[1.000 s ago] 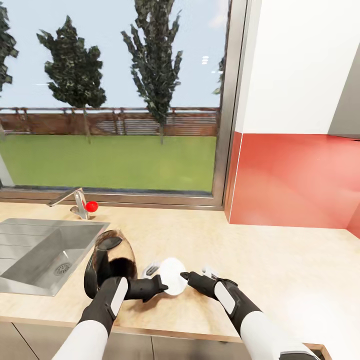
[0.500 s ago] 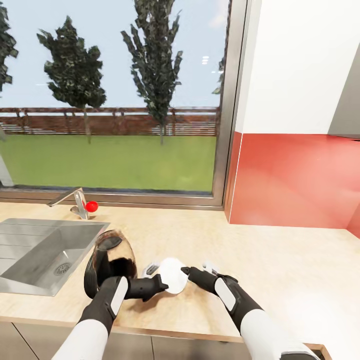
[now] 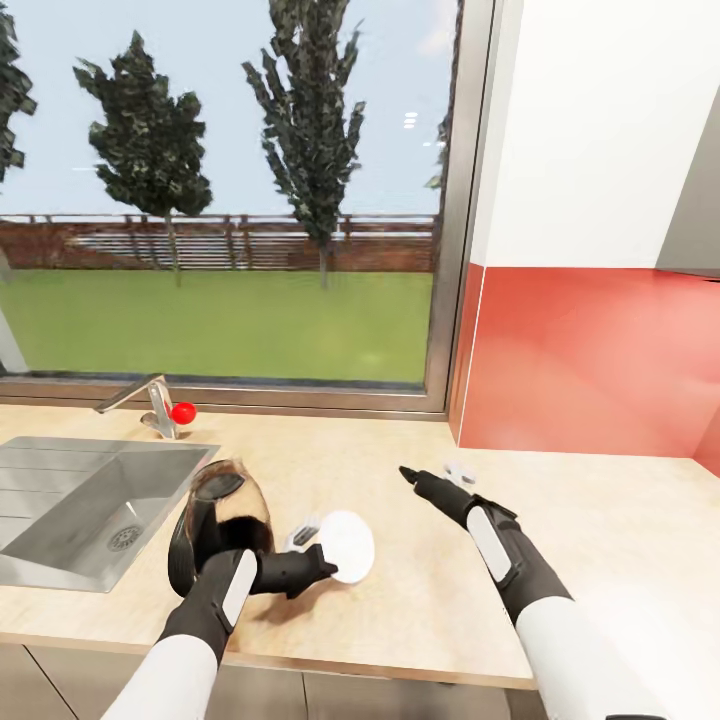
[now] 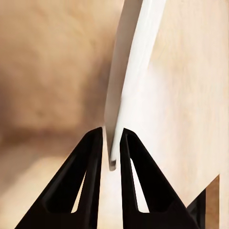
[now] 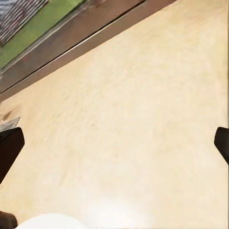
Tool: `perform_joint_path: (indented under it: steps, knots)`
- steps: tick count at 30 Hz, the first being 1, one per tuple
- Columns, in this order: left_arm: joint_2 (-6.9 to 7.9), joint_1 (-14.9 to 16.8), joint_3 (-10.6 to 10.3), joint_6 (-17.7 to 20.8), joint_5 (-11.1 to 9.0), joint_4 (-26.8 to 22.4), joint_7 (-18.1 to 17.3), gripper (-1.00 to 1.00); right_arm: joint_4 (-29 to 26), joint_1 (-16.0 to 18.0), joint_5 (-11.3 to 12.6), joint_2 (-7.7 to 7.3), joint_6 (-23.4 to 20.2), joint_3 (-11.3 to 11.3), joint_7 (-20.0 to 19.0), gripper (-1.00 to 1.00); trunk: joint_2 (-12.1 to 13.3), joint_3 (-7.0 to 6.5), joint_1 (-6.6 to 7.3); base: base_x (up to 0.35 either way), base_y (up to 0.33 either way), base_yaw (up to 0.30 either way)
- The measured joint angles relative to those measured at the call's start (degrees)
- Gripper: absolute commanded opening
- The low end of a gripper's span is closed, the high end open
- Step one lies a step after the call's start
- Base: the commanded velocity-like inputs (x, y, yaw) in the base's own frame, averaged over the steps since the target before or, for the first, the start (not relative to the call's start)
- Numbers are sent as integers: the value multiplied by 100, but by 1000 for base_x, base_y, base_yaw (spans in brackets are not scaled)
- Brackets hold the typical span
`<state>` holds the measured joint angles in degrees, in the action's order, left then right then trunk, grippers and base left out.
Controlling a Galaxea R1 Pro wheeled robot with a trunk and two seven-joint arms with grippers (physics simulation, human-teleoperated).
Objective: Set up a coffee station on the kitchen countertop: keep the coffee maker on the countertop, move the bottle of coffee from the kitchen shelf to the counter next to the coffee maker, place a paper coffee filter on top of the coffee maker, put the saucer next to the coffee maker with the coffee cup on the saucer, and place the electric kettle next to the coffee maker.
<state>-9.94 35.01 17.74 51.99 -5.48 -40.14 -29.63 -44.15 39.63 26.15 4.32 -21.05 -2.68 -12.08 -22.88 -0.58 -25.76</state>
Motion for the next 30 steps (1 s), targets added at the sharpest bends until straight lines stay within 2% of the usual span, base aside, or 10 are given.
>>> perform_joint_path:
  steps: [4,5,6,7,16,30]
  knots:
    - [0,3,0,-2,-28,-7,-7,-100,-535,-1,-2,-34,-4,-20,-7,100,0,0,0,0,0,0]
    - [0,3,0,-1,-71,-8,-7,-100,-669,0,-4,-37,-5,-19,-11,100,0,0,0,0,0,0]
    - [0,3,-26,6,-253,-5,2,-100,-921,0,-9,-44,-6,-20,-21,100,0,0,0,0,0,0]
    - [0,0,-37,2,-278,-3,0,-100,-970,-1,-15,-49,-6,-22,-23,100,0,0,0,0,0,0]
    - [1,-25,-54,-5,-332,0,1,-100,-1106,-1,-12,-56,-6,-18,-29,100,1,0,-2,-44,0,0]
    - [0,-32,-55,-20,-338,0,4,-100,-1111,-2,-18,-52,-6,15,-27,100,1,0,-4,-323,1,0]
